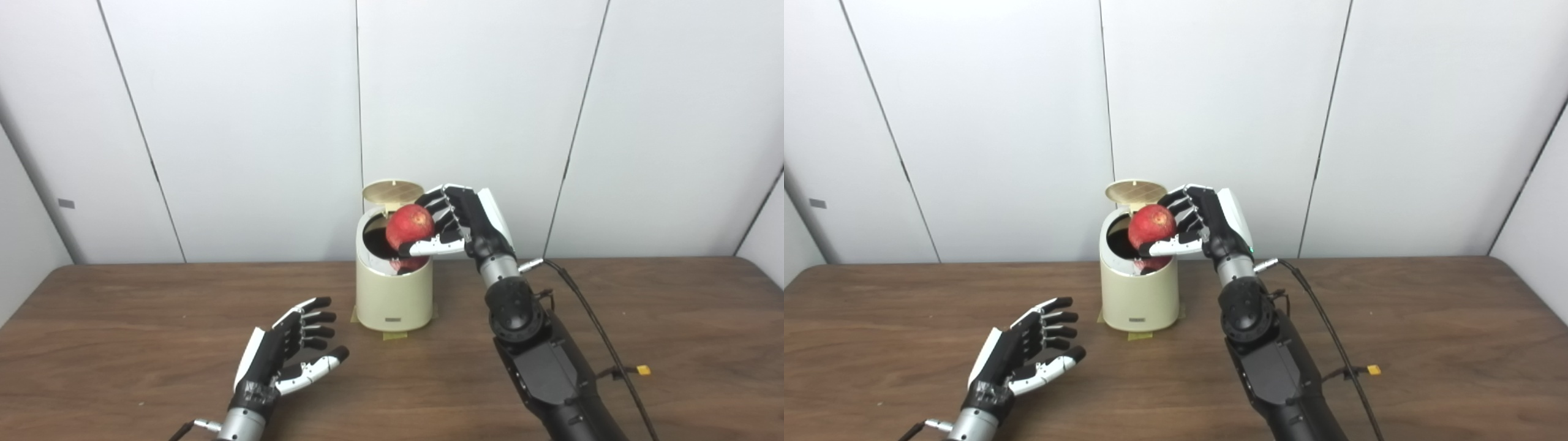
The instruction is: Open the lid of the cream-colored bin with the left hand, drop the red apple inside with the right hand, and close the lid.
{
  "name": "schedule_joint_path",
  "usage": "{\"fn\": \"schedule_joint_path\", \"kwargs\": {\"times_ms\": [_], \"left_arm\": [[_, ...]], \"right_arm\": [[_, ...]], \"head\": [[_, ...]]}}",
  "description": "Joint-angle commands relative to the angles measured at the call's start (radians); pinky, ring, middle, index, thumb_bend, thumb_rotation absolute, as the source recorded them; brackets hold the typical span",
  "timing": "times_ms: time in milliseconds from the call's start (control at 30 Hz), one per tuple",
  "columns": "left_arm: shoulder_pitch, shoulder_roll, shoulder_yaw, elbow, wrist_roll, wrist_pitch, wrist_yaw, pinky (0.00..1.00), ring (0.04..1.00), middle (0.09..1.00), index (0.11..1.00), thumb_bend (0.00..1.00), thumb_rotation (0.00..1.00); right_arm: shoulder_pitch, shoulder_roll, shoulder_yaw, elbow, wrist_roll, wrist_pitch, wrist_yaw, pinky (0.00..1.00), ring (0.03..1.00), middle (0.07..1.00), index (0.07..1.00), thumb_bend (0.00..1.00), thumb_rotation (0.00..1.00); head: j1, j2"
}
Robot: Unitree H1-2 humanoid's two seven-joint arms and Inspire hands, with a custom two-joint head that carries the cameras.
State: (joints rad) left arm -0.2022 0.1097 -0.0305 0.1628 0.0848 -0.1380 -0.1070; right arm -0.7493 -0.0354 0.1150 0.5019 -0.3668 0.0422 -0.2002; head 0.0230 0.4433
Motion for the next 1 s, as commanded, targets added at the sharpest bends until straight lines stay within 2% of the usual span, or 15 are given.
{"fn": "schedule_joint_path", "kwargs": {"times_ms": [0,233,400,433,467,500,533,567,600,633,967], "left_arm": [[0.015,-0.018,-0.009,-0.006,-0.005,-0.019,0.010,0.66,0.695,0.754,0.823,0.68,0.16],[0.015,-0.022,-0.015,-0.005,0.001,-0.018,0.013,0.66,0.694,0.756,0.823,0.67,0.14],[0.015,-0.026,-0.017,-0.006,-0.003,-0.017,0.011,0.66,0.691,0.755,0.822,0.68,0.15],[0.015,-0.027,-0.018,-0.007,-0.002,-0.017,0.011,0.66,0.693,0.757,0.822,0.68,0.15],[0.015,-0.028,-0.018,-0.007,-0.001,-0.018,0.012,0.66,0.693,0.758,0.823,0.68,0.15],[0.015,-0.028,-0.019,-0.007,0.000,-0.019,0.013,0.66,0.693,0.759,0.824,0.68,0.15],[0.015,-0.028,-0.019,-0.007,0.002,-0.019,0.013,0.66,0.691,0.758,0.824,0.68,0.15],[0.015,-0.028,-0.019,-0.007,0.002,-0.019,0.013,0.66,0.691,0.758,0.824,0.68,0.15],[0.015,-0.028,-0.019,-0.008,0.000,-0.017,0.012,0.66,0.691,0.758,0.824,0.68,0.15],[0.015,-0.027,-0.019,-0.008,-0.001,-0.014,0.011,0.66,0.693,0.757,0.824,0.68,0.13],[0.014,-0.022,-0.020,0.004,-0.004,-0.023,0.005,0.66,0.695,0.760,0.822,0.68,0.13]], "right_arm": [[-0.075,0.003,-0.006,0.001,0.006,-0.045,-0.020,0.27,0.323,0.423,0.529,0.52,0.00],[-0.107,0.009,-0.010,0.058,0.024,-0.060,-0.037,0.26,0.322,0.423,0.529,0.52,0.00],[-0.112,0.008,0.003,0.054,0.031,-0.050,-0.016,0.25,0.320,0.431,0.531,0.52,0.00],[-0.110,-0.003,0.024,0.049,0.014,-0.044,0.002,0.26,0.337,0.439,0.535,0.52,0.00],[-0.109,-0.012,0.042,0.045,-0.002,-0.037,0.015,0.32,0.410,0.454,0.527,0.52,0.00],[-0.107,-0.020,0.058,0.038,-0.014,-0.022,0.030,0.36,0.466,0.531,0.512,0.52,0.07],[-0.104,-0.026,0.070,0.030,-0.021,-0.009,0.041,0.40,0.528,0.629,0.616,0.75,0.14],[-0.103,-0.028,0.076,0.024,-0.022,0.000,0.047,0.42,0.561,0.676,0.661,0.84,0.17],[-0.099,-0.029,0.081,0.015,-0.027,0.009,0.049,0.44,0.578,0.701,0.685,0.88,0.18],[-0.096,-0.030,0.084,0.006,-0.031,0.015,0.051,0.41,0.556,0.723,0.714,0.91,0.19],[-0.076,-0.044,0.088,-0.035,-0.020,0.027,0.096,0.39,0.546,0.745,0.759,0.91,0.20]], "head": [[0.001,0.002],[0.008,0.002],[0.012,0.006],[0.013,0.007],[0.013,0.007],[0.013,0.007],[0.013,0.007],[0.014,0.009],[0.014,0.009],[0.013,0.010],[0.007,0.009]]}}
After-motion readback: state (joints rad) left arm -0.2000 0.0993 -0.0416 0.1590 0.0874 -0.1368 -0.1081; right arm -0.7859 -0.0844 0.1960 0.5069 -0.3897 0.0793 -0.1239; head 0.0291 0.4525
